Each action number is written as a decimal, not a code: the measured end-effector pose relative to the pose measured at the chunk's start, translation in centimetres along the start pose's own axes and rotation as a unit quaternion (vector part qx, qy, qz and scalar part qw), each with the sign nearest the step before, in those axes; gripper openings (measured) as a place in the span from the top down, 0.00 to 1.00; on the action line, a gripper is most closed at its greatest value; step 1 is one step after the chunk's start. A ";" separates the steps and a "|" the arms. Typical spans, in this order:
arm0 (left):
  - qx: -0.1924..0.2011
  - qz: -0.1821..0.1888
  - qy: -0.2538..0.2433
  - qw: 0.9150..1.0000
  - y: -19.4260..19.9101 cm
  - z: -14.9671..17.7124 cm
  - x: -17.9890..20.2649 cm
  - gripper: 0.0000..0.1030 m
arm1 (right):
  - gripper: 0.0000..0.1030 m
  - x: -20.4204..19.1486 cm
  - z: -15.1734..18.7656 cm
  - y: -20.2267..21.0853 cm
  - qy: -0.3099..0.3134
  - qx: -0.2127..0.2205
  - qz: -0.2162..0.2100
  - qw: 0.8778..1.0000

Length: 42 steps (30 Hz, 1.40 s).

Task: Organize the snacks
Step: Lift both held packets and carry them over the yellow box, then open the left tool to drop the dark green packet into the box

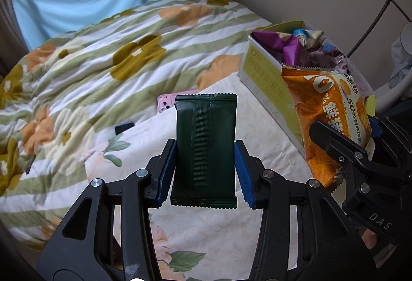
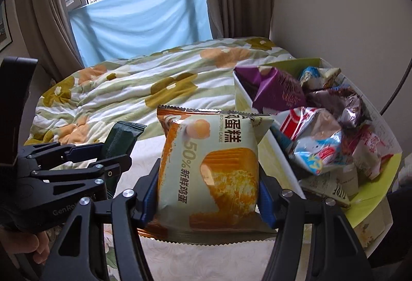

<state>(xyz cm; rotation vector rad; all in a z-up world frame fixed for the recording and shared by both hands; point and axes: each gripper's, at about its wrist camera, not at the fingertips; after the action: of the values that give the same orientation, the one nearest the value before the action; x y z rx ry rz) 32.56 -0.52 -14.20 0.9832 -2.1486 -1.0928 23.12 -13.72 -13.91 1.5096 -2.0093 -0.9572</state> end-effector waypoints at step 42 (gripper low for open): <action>0.030 -0.104 0.124 0.986 -3.3 -2.0 26.7 0.01 | 0.43 30.2 -4.6 4.4 0.053 0.005 -0.098 0.994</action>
<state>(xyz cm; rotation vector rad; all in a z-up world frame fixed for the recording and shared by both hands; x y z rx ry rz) 19.38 -24.00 -12.50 1.3213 -1.9200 -0.9455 14.41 -42.99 -9.19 1.7508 -1.8189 -0.9221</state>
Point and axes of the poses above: each gripper's, at about its wrist camera, not at the fingertips, and y roughly against the way its jaws point, x to its right, z to its underside, and after that the axes turned 3 degrees about z, right-handed
